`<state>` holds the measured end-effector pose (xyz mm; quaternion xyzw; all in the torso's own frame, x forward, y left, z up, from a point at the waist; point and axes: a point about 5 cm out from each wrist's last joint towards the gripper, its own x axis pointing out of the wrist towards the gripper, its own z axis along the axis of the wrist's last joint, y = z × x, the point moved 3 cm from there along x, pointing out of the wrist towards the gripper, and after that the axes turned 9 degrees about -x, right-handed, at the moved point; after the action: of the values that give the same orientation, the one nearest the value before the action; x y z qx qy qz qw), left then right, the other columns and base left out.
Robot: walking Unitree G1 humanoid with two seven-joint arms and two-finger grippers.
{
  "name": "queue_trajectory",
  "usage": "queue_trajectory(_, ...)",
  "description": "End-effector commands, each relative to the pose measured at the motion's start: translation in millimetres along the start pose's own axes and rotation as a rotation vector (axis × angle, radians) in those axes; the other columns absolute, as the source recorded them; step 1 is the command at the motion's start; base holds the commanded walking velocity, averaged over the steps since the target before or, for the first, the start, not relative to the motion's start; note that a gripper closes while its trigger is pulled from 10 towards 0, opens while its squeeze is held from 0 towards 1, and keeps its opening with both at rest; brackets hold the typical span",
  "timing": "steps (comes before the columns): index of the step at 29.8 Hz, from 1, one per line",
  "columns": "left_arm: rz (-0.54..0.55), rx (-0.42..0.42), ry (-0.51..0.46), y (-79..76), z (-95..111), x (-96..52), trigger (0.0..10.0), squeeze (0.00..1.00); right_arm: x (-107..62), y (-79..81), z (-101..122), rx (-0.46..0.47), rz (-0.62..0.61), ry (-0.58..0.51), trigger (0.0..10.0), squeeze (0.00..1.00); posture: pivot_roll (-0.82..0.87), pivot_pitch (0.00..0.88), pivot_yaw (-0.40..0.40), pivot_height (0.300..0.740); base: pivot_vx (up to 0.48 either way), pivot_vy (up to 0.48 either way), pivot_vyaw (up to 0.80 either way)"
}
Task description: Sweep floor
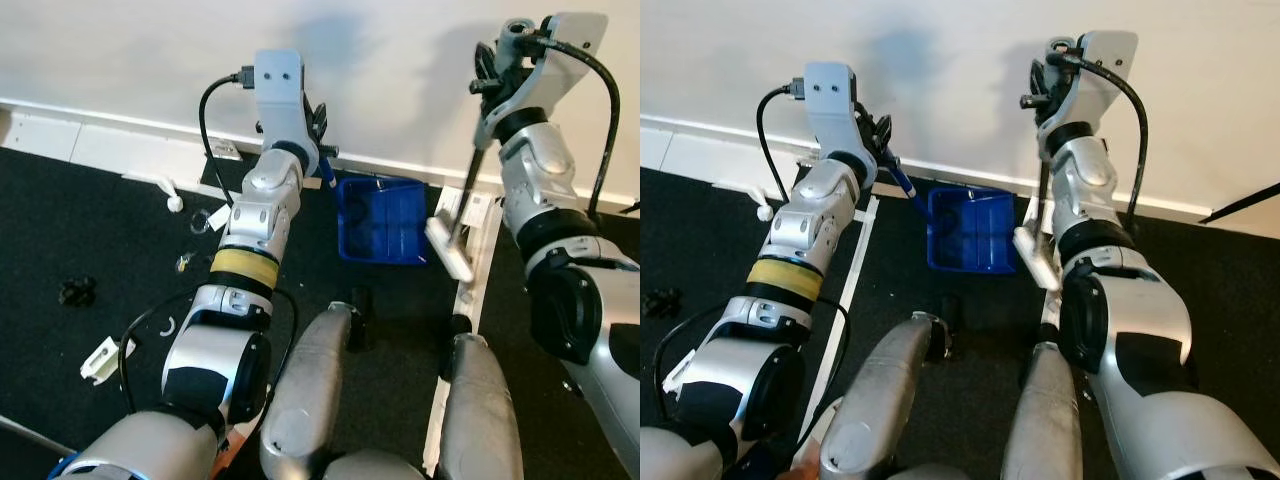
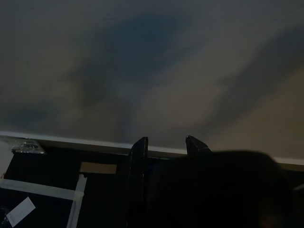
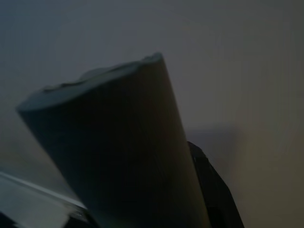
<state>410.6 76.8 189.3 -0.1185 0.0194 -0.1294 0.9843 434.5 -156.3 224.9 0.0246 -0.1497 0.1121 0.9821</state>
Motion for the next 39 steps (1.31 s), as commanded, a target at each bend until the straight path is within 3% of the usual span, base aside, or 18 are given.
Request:
queue_trajectory(1, -0.038, -0.055, 0.104, -5.9, -30, -5.0, 10.0, 0.00, -0.3, 17.0, -10, 0.138, 0.024, -0.001, 10.0, 0.00, 0.11, 0.449, 0.223, 0.740, 0.000, 0.000, 0.00)
queue_trajectory(4, -0.038, -0.057, 0.106, -6.2, -30, -5.1, 10.0, 0.00, 0.4, 15.6, -6, 0.097, 0.032, -0.017, 10.0, 0.00, 0.11, 0.449, 0.222, 0.740, 0.000, 0.000, 0.00)
queue_trajectory(6, -0.045, -0.064, 0.105, -7.6, -30, -5.1, 10.0, 0.00, 0.9, 10.4, 4, -0.026, 0.039, -0.047, 10.0, 0.00, 0.10, 0.448, 0.220, 0.740, 0.000, 0.000, 0.00)
queue_trajectory(7, -0.045, -0.064, 0.105, -7.6, -30, -5.1, 10.0, 0.00, 0.9, 10.4, 4, -0.026, 0.039, -0.047, 10.0, 0.00, 0.10, 0.448, 0.220, 0.740, 0.000, 0.000, 0.00)
queue_trajectory(8, -0.059, -0.080, 0.100, -9.9, -28, -4.9, 10.0, 0.00, 1.4, 2.6, 16, -0.123, 0.030, -0.087, 10.0, 0.00, 0.10, 0.448, 0.220, 0.740, 0.000, 0.000, 0.00)
queue_trajectory(9, -0.059, -0.080, 0.100, -9.9, -28, -4.9, 10.0, 0.00, 1.4, 2.6, 16, -0.123, 0.030, -0.087, 10.0, 0.00, 0.10, 0.448, 0.220, 0.740, 0.000, 0.000, 0.00)
queue_trajectory(12, -0.102, -0.135, 0.079, -18.0, -19, -2.5, 10.0, 0.00, -0.9, -22.5, 45, -0.259, -0.045, -0.177, 10.0, 0.00, 0.09, 0.447, 0.224, 0.740, 0.000, 0.000, 0.00)
queue_trajectory(14, -0.120, -0.177, 0.064, -22.2, -11, -0.5, 10.0, 0.00, -4.3, -37.0, 61, -0.283, -0.090, -0.238, 10.0, 0.00, 0.09, 0.447, 0.224, 0.740, 0.000, 0.000, 0.00)
queue_trajectory(15, -0.120, -0.177, 0.064, -22.2, -11, -0.5, 10.0, 0.00, -4.3, -37.0, 61, -0.283, -0.090, -0.238, 10.0, 0.00, 0.09, 0.447, 0.224, 0.740, 0.000, 0.000, 0.00)
queue_trajectory(19, -0.144, -0.252, 0.055, -27.2, 0, 3.8, 10.0, 0.00, -16.1, -67.5, 103, -0.354, -0.197, -0.372, 10.0, 0.00, 0.09, 0.445, 0.231, 0.740, 0.000, 0.000, 0.00)
queue_trajectory(23, -0.151, -0.270, 0.054, -28.4, 3, 5.9, 10.0, 0.00, -25.7, -85.2, 113, -0.434, -0.255, -0.381, 10.0, 0.00, 0.08, 0.442, 0.234, 0.740, 0.000, 0.000, 0.00)
queue_trajectory(25, -0.166, -0.256, 0.054, -31.0, 3, 6.3, 10.0, 0.00, -31.4, -93.6, 107, -0.488, -0.279, -0.343, 10.0, 0.00, 0.08, 0.442, 0.234, 0.740, 0.000, 0.000, 0.00)
queue_trajectory(29, -0.180, -0.180, 0.058, -36.5, -1, 6.0, 10.0, 0.00, -37.4, -101.0, 90, -0.463, -0.300, -0.284, 10.0, 0.00, 0.08, 0.443, 0.235, 0.740, 0.000, 0.000, 0.00)
queue_trajectory(31, -0.184, -0.075, 0.060, -45.7, -8, 5.1, 10.0, 0.00, -45.8, -107.9, 76, -0.482, -0.342, -0.237, 10.0, 0.00, 0.08, 0.448, 0.237, 0.740, 0.000, 0.000, 0.00)
queue_trajectory(36, -0.174, 0.011, 0.069, -49.8, -12, 4.3, 10.0, 0.00, -53.3, -118.4, 85, -0.464, -0.412, -0.282, 10.0, 0.00, 0.08, 0.450, 0.240, 0.740, 0.000, 0.000, 0.00)
queue_trajectory(39, -0.169, 0.039, 0.074, -49.5, -15, 4.5, 10.0, 0.00, -57.5, -124.7, 104, -0.453, -0.434, -0.356, 10.0, 0.00, 0.08, 0.448, 0.241, 0.740, 0.000, 0.000, 0.00)
